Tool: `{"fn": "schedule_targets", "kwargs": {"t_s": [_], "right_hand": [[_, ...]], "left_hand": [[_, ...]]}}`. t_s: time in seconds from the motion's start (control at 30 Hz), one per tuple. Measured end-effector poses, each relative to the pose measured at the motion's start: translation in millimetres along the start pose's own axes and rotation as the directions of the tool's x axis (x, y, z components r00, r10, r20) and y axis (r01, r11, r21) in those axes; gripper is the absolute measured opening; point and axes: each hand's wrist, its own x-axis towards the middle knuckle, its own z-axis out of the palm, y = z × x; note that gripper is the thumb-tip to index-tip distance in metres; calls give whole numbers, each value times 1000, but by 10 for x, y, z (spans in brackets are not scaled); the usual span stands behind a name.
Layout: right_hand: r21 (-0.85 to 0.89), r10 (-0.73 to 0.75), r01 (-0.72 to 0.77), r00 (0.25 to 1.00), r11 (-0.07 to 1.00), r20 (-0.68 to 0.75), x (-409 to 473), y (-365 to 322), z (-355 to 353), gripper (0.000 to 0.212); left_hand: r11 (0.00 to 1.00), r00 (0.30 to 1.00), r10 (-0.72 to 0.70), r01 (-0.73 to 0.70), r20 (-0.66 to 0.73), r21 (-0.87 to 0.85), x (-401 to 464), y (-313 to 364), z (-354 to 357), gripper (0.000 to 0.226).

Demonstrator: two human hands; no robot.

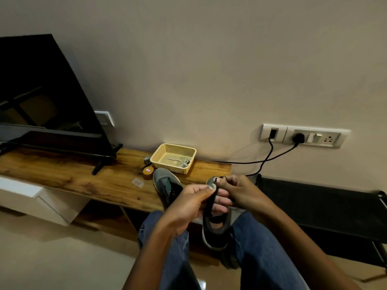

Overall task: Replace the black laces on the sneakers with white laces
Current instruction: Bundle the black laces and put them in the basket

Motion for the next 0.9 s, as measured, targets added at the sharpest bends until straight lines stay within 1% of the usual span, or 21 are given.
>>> {"fn": "schedule_targets", "kwargs": {"t_s": [0.07,0.13,0.2,0.23,0.27,0.3,0.33,0.4,0.43,0.47,0.53,0.57,0.6,0.63,0.7,0.77,0.83,0.9], "right_hand": [[-130,-48,43,998,991,-33,8,-37,-10,29],[-308,-99,73,993,949,-70,-7,-33,-17,32],[-462,-167,95,979,882,-118,-45,-30,0,24],[-510,-198,103,971,854,-137,-73,-38,17,20],[-540,-222,109,964,834,-147,-100,-42,39,16],[-550,-240,121,959,827,-149,-132,-37,68,14],[-537,-248,135,958,833,-144,-169,-27,102,14],[-443,-224,155,969,883,-106,-236,41,191,17],[-373,-191,154,979,915,-65,-259,90,246,21],[-292,-154,142,988,946,-18,-276,144,296,24],[-102,-58,64,996,993,64,-282,239,346,30],[-16,-11,12,996,1000,89,-275,268,339,31],[43,26,-30,995,999,94,-262,280,315,31],[67,51,-56,995,996,82,-248,276,276,31],[37,72,-73,997,997,39,-211,260,173,30],[0,59,-59,998,998,6,-159,224,72,29],[6,40,-40,999,999,-32,-99,183,-17,26],[-1,6,-6,998,1000,-64,-42,131,-70,27]], "left_hand": [[999,998,24,-21,-53,50,11,29,16,29],[992,993,57,-45,-101,115,22,34,18,29],[963,978,123,-77,-166,257,57,2,5,30],[943,967,161,-91,-199,320,81,-22,2,30],[931,953,195,-107,-231,349,104,-49,0,30],[932,937,227,-130,-266,337,125,-70,3,30],[945,916,249,-158,-315,288,150,-93,6,29],[974,880,228,-212,-416,86,176,-100,17,29],[970,883,194,-237,-428,-48,174,-88,23,30],[948,898,166,-259,-407,-186,166,-67,29,32],[863,935,136,-274,-327,-425,139,-17,21,33],[824,950,127,-262,-287,-502,122,7,16,33],[805,960,117,-241,-254,-541,110,19,1,33],[809,969,106,-214,-223,-547,92,28,-12,32],[853,984,81,-150,-156,-500,73,16,-57,33],[909,996,60,-84,-73,-408,44,12,-96,32],[961,999,36,-30,16,-275,30,2,-109,32],[996,998,11,-6,55,-90,33,-12,-99,32]]}}
